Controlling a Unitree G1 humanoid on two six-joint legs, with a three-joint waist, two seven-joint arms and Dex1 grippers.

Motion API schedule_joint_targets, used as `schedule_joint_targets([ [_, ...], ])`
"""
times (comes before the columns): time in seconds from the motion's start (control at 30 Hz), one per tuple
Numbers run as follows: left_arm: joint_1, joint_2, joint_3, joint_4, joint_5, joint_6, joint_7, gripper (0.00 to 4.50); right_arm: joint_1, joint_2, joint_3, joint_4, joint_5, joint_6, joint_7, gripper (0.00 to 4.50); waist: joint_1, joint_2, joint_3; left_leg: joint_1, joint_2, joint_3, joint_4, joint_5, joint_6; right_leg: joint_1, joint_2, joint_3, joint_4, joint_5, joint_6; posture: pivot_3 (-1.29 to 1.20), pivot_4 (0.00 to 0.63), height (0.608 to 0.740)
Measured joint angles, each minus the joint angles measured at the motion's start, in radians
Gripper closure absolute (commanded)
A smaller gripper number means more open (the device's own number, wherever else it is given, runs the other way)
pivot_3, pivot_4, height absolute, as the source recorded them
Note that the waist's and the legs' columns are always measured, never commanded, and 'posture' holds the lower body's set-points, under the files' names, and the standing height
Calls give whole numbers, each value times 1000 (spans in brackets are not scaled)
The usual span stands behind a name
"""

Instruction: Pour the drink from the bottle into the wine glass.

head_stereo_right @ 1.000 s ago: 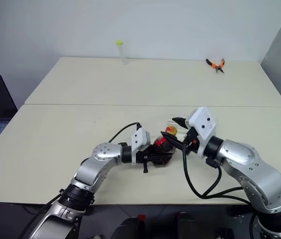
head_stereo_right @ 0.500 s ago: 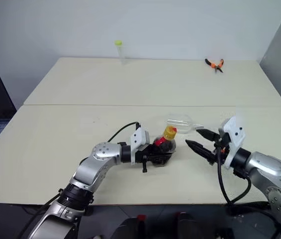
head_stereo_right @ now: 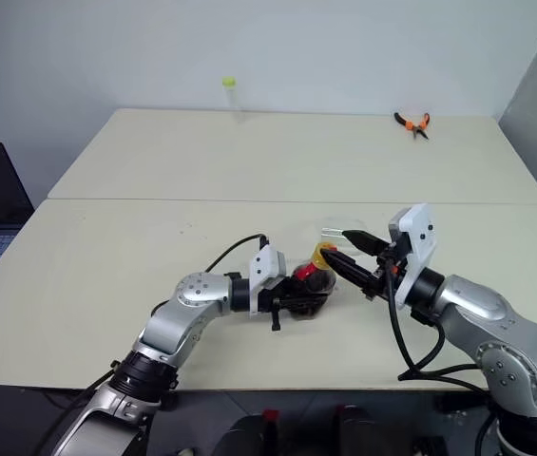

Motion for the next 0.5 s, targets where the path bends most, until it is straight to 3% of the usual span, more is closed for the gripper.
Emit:
schedule_joint_targets([
  [0.5,0,-3,-1,0,0,0,0,3728,20,19,47,-2,34,9,1,1618,-1,0,0,0,0,0,0,0,0,0,0,0,0,0,0,0,150,740],
])
